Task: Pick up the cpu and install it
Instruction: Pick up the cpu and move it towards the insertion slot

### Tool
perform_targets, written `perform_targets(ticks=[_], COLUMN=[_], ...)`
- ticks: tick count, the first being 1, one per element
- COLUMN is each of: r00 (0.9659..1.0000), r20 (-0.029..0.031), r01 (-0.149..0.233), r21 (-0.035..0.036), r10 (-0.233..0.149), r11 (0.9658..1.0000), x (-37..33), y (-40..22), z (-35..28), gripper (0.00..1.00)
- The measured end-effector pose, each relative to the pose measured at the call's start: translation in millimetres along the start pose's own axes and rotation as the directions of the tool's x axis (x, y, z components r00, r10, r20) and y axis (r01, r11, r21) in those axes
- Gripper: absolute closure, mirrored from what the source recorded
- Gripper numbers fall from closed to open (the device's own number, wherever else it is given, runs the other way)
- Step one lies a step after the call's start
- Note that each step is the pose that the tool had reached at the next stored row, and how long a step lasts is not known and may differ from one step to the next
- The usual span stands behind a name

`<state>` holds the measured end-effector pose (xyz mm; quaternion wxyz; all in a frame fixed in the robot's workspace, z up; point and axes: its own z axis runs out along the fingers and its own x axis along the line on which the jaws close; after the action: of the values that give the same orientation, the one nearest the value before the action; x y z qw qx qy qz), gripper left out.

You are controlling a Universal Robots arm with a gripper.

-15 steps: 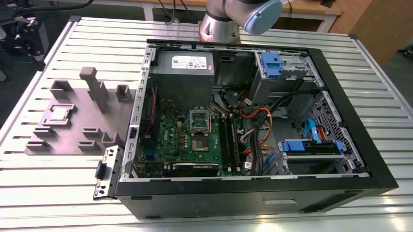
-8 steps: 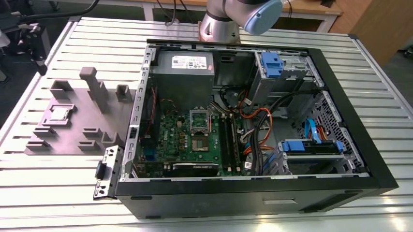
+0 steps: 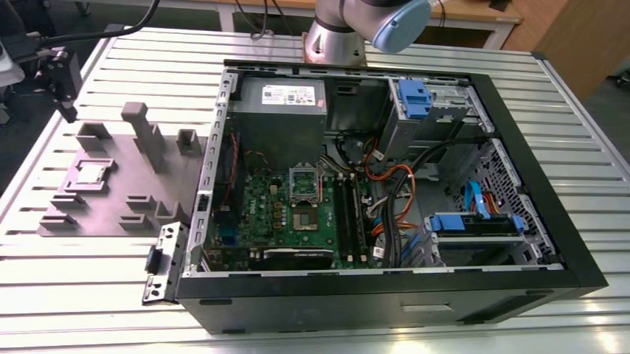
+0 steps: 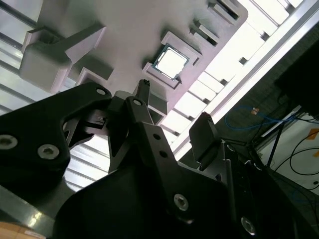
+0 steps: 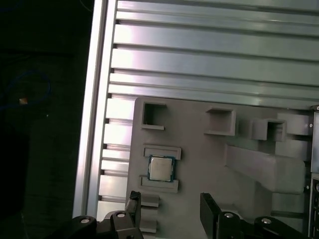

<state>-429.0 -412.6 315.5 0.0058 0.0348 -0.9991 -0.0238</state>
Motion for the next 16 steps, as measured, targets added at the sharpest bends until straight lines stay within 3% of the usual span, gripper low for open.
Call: perform_targets(ticks=[4,5,6,16], r00=[1.0000,1.0000,1.0000,1.0000], r20=[0.0004,0.0006,0.0007,0.0004], r01=[0.000,0.000,0.000,0.000], r21=[0.0021,0.0030,0.0034,0.0041], r10=[0.000,0.000,0.000,0.000], r11=[1.0000,1.0000,1.0000,1.0000], x=[0.1,0.0,0.0,-0.2], y=[0.1,0.0,0.0,-1.0], z=[0.1,0.6,1.9,21.8], gripper=[0.40,0.34,0.34,0.34])
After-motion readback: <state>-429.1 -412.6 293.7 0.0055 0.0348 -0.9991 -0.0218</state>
